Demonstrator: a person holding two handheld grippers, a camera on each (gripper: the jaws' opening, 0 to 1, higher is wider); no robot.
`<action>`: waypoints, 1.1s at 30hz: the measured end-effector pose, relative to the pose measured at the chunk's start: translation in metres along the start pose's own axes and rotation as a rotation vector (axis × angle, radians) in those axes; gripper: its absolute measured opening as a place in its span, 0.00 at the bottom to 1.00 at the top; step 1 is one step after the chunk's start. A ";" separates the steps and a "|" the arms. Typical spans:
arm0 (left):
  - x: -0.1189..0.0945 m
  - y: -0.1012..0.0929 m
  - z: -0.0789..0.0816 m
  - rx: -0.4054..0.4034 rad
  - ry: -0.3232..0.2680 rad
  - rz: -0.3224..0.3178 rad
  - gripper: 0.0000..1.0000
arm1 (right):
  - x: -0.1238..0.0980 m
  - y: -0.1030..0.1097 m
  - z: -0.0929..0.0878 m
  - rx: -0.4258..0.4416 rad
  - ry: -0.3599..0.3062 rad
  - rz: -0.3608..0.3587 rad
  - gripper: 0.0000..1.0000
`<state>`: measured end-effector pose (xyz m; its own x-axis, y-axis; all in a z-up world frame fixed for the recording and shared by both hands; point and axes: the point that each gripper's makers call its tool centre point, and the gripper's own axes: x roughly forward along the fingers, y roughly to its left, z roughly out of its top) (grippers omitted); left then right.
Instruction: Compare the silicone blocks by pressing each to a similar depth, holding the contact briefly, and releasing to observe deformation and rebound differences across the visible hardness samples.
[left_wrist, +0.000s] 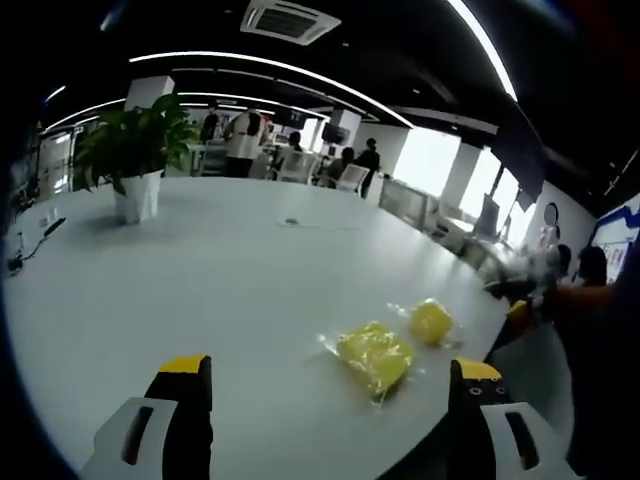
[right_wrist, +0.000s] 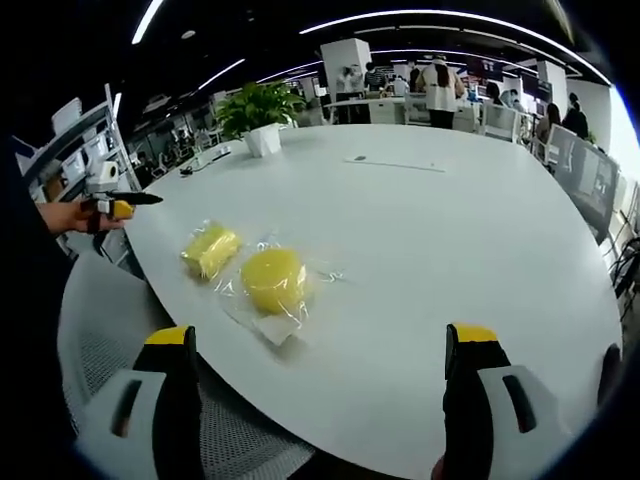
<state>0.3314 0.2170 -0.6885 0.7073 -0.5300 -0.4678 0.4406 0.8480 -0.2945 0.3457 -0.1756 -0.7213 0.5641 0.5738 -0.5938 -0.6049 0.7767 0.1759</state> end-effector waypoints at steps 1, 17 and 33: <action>0.000 -0.001 0.000 0.003 0.000 -0.003 1.00 | 0.000 0.000 -0.002 -0.008 0.007 -0.001 0.97; -0.006 0.004 -0.001 -0.047 -0.027 0.013 1.00 | -0.004 0.003 0.007 0.005 -0.013 -0.001 0.96; 0.003 -0.010 0.017 -0.078 -0.045 -0.028 1.00 | -0.012 0.002 0.001 0.012 -0.014 -0.007 0.96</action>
<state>0.3384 0.2069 -0.6731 0.7201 -0.5512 -0.4214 0.4173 0.8293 -0.3716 0.3384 -0.1801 -0.7127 0.5762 0.5717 -0.5840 -0.5941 0.7837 0.1810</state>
